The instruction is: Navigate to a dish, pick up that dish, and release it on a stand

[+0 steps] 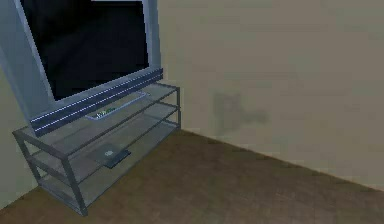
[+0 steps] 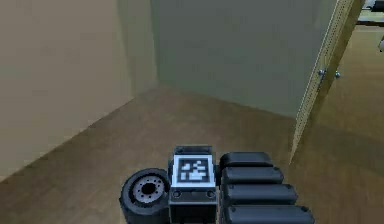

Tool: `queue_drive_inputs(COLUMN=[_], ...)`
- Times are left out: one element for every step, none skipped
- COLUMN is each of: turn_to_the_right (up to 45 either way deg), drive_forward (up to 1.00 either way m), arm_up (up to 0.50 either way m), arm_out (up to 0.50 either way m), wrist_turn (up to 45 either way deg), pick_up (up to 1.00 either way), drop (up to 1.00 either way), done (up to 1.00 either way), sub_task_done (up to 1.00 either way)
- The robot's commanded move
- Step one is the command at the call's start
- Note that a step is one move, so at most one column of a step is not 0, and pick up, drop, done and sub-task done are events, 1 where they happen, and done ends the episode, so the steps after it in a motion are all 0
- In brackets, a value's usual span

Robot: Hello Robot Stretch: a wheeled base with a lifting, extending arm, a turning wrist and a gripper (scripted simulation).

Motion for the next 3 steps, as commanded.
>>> queue_drive_inputs(turn_to_the_right=[-3.0, 0.0, -3.0], drive_forward=[0.00, 1.00, 0.00], arm_up=[0.00, 0.00, 0.00], arm_out=[0.00, 0.00, 0.00], wrist_turn=[0.0, 0.0, 0.0], pick_up=[0.00, 0.00, 0.00], drop=[0.00, 0.00, 0.00], done=[0.00, 0.00, 0.00], sub_task_done=[0.00, 0.00, 0.00])
